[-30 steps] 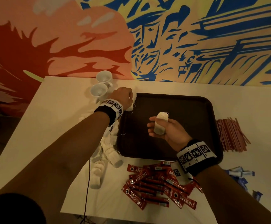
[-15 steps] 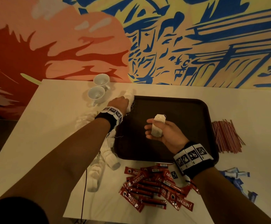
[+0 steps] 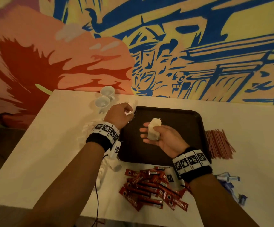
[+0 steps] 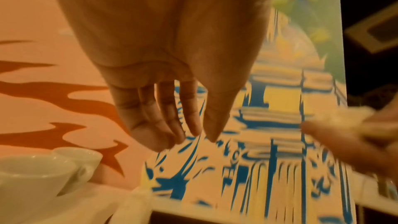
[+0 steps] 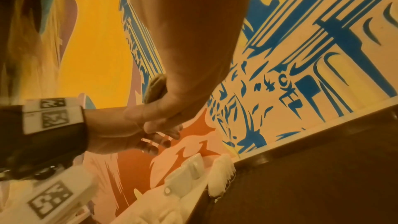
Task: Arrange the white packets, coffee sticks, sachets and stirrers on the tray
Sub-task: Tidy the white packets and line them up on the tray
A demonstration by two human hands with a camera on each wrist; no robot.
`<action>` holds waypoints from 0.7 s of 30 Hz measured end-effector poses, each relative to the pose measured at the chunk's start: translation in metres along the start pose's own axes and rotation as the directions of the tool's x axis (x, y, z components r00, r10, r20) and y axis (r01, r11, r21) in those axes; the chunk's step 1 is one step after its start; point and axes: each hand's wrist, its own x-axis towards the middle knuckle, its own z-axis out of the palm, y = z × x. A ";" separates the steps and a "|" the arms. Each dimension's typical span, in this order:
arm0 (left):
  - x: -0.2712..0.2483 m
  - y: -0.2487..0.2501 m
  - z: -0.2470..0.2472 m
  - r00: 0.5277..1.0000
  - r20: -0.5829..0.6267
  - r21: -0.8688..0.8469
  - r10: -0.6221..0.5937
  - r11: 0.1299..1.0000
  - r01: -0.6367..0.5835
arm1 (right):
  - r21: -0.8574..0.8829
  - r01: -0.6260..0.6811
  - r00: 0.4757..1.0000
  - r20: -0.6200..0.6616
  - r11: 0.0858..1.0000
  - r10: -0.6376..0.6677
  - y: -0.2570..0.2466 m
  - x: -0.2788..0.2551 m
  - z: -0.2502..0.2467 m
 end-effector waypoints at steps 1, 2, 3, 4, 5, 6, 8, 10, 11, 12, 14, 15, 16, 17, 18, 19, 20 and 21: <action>-0.013 0.008 -0.007 1.000 0.008 -0.085 0.015 0.996 -0.014 | -0.006 0.017 1.000 0.017 1.000 -0.017 0.000 -0.007 0.003; -0.028 0.017 -0.014 0.999 0.018 -0.172 0.035 0.985 -0.032 | -0.013 0.034 0.999 0.035 0.999 -0.034 0.001 -0.014 0.007; -0.043 0.025 -0.020 0.998 0.025 -0.258 0.057 0.965 -0.048 | -0.022 0.052 0.998 0.049 0.998 -0.051 0.002 -0.022 0.010; -0.058 0.031 -0.025 0.997 0.033 -0.337 0.066 0.940 -0.051 | -0.033 0.071 0.996 0.053 0.997 -0.069 0.004 -0.028 0.012; -0.074 0.037 -0.030 0.997 0.046 -0.409 0.060 0.912 -0.036 | -0.049 0.092 0.995 0.046 0.995 -0.090 0.006 -0.035 0.014; -0.089 0.041 -0.033 0.997 0.056 -0.463 0.044 0.886 -0.013 | -0.064 0.110 0.994 0.026 0.992 -0.109 0.009 -0.041 0.015; -0.119 0.048 -0.036 0.999 0.044 -0.523 0.009 0.852 0.016 | -0.075 0.136 0.990 -0.034 0.988 -0.138 0.016 -0.053 0.016; -0.146 0.053 -0.032 0.999 0.021 -0.585 -0.040 0.810 0.045 | -0.044 0.138 0.986 -0.088 0.990 -0.141 0.025 -0.064 0.018; -0.158 0.055 -0.029 0.998 0.025 -0.617 -0.057 0.785 0.060 | -0.023 0.147 0.983 -0.104 0.989 -0.149 0.030 -0.070 0.020; -0.169 0.055 -0.024 0.997 0.043 -0.636 -0.061 0.768 0.075 | -0.008 0.161 0.981 -0.106 0.987 -0.160 0.035 -0.076 0.022; -0.188 0.053 -0.018 0.993 0.108 -0.645 -0.043 0.757 0.103 | -0.012 0.189 0.979 -0.074 0.982 -0.189 0.045 -0.087 0.027; -0.196 0.052 -0.016 0.990 0.135 -0.648 -0.038 0.753 0.117 | -0.025 0.200 0.978 -0.059 0.980 -0.201 0.049 -0.092 0.029; -0.202 0.051 -0.014 0.988 0.148 -0.654 -0.040 0.745 0.128 | -0.039 0.207 0.976 -0.056 0.978 -0.209 0.053 -0.096 0.031; -0.208 0.050 -0.014 0.988 0.147 -0.668 -0.046 0.732 0.134 | -0.057 0.211 0.975 -0.059 0.976 -0.215 0.056 -0.099 0.032; -0.213 0.050 -0.014 0.989 0.136 -0.686 -0.052 0.716 0.132 | -0.076 0.211 0.975 -0.061 0.975 -0.215 0.058 -0.102 0.033; -0.217 0.050 -0.014 0.991 0.123 -0.706 -0.059 0.697 0.129 | -0.096 0.209 0.975 -0.058 0.973 -0.215 0.061 -0.104 0.034; -0.221 0.050 -0.015 0.991 0.114 -0.722 -0.066 0.680 0.128 | -0.116 0.210 0.975 -0.049 0.971 -0.217 0.064 -0.106 0.034; -0.225 0.050 -0.015 0.992 0.108 -0.734 -0.071 0.667 0.128 | -0.136 0.219 0.974 -0.032 0.966 -0.225 0.066 -0.109 0.035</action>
